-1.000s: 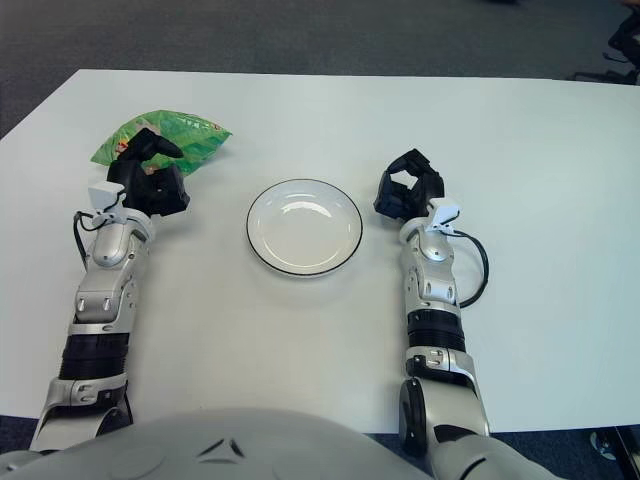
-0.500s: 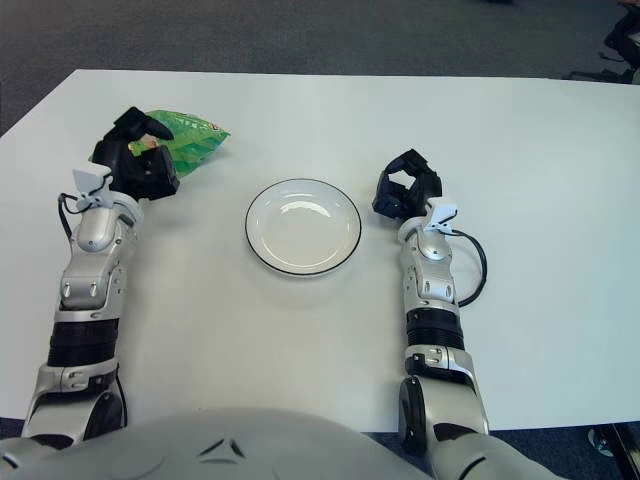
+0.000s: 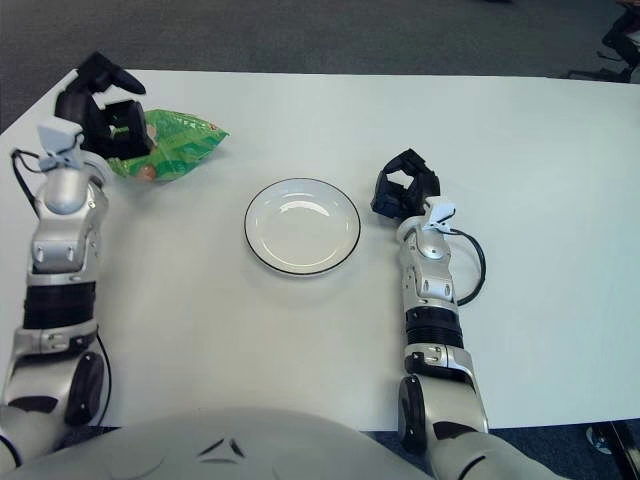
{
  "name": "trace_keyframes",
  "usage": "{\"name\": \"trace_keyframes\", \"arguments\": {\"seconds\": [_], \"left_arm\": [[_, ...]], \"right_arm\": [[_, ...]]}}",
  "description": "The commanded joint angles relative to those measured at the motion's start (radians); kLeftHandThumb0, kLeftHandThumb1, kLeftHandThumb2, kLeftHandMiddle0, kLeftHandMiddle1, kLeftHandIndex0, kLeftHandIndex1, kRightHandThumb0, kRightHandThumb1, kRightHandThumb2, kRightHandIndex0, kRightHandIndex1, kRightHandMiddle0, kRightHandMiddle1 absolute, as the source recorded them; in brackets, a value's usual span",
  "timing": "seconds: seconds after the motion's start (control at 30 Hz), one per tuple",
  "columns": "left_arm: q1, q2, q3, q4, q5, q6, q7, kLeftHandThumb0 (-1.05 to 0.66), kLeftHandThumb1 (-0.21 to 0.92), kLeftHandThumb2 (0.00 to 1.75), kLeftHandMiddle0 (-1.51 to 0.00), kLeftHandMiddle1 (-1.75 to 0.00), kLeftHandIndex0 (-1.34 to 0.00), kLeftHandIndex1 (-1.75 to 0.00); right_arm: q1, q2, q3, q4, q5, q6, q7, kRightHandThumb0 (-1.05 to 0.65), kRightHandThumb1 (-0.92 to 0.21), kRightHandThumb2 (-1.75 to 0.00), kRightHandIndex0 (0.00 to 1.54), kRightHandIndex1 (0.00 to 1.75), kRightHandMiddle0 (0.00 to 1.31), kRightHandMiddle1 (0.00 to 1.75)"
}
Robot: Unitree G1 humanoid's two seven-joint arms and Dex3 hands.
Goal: Put the snack into the plate.
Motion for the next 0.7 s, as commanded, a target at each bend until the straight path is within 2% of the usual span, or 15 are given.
{"name": "trace_keyframes", "arguments": {"seconds": [0.0,0.17,0.3,0.37,0.5,0.67], "left_arm": [[-0.09,0.094,-0.023,0.092,0.087,-0.052,-0.009,-0.44,0.46,1.13,-1.18,-1.75,-0.5,-1.75],[-0.126,0.125,-0.052,0.14,0.145,-0.09,-0.002,-0.44,0.44,1.16,-1.17,-1.75,-0.51,-1.75],[-0.181,0.156,-0.077,0.178,0.191,-0.063,-0.017,-0.45,0.41,1.2,-1.15,-1.75,-0.54,-1.75],[-0.228,0.181,-0.09,0.268,0.211,-0.084,-0.019,-0.45,0.4,1.21,-1.16,-1.75,-0.54,-1.75],[-0.338,0.225,-0.166,0.493,0.319,-0.158,0.034,-0.45,0.4,1.21,-1.2,-1.75,-0.55,-1.75],[-0.39,0.269,-0.283,0.652,0.495,-0.243,0.166,-0.46,0.4,1.22,-1.22,-1.75,-0.55,-1.75]], "right_arm": [[0.083,0.026,-0.002,0.056,0.001,-0.01,0.0,-0.49,-0.29,-1.36,1.31,1.75,0.64,1.75],[0.082,0.027,-0.003,0.057,0.002,-0.01,0.0,-0.49,-0.28,-1.36,1.31,1.75,0.64,1.75],[0.082,0.027,-0.002,0.059,0.0,-0.012,-0.003,-0.49,-0.28,-1.36,1.31,1.75,0.64,1.75],[0.081,0.027,-0.002,0.059,0.0,-0.012,-0.003,-0.49,-0.28,-1.36,1.31,1.75,0.64,1.75],[0.08,0.028,-0.002,0.062,0.001,-0.013,-0.003,-0.5,-0.28,-1.36,1.31,1.75,0.64,1.75],[0.077,0.028,-0.002,0.066,0.001,-0.013,-0.004,-0.5,-0.28,-1.36,1.31,1.75,0.64,1.75]]}}
